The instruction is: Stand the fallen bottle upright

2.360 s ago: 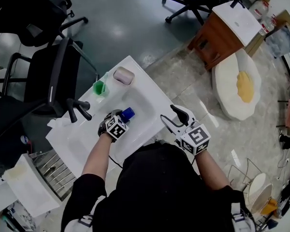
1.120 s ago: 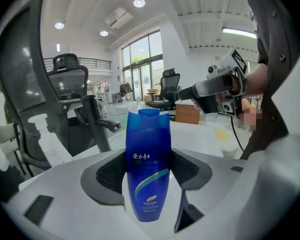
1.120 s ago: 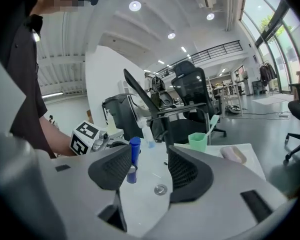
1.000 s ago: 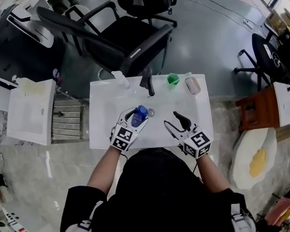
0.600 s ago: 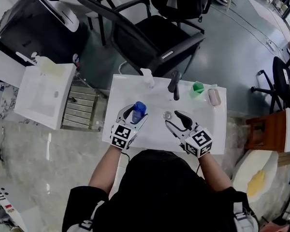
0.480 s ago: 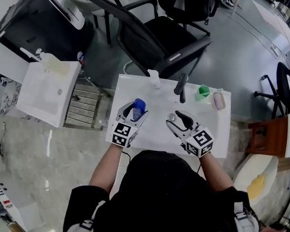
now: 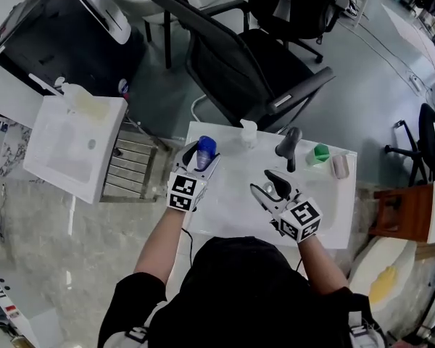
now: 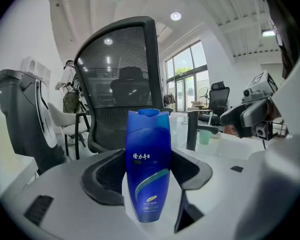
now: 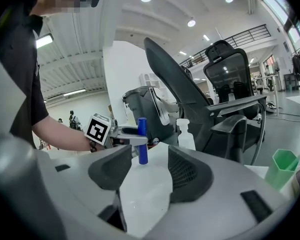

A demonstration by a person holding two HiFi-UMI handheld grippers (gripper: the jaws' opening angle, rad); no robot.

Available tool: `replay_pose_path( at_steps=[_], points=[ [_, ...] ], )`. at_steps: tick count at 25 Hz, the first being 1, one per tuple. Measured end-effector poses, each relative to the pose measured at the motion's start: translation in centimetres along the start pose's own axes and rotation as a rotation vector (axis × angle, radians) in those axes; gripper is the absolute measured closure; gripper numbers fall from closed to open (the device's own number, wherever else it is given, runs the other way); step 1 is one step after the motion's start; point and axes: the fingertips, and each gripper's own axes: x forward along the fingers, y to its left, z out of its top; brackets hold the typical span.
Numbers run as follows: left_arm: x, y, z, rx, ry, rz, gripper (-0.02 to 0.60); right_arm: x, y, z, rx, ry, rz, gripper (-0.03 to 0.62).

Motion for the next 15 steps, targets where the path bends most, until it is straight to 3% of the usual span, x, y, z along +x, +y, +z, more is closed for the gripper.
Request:
replay_pose_path(
  at_steps=[6, 15],
  points=[
    [2.5, 1.8, 0.8, -0.021, -0.046, -0.008, 0.296, 0.6, 0.1, -0.6, 0.035, -0.002, -0.046, 0.355],
    [6.6, 2.3, 0.9, -0.083, -0.044, -0.053, 0.296, -1.2, -1.3, -2.8, 0.091, 0.038, -0.139, 0.355]
  ],
)
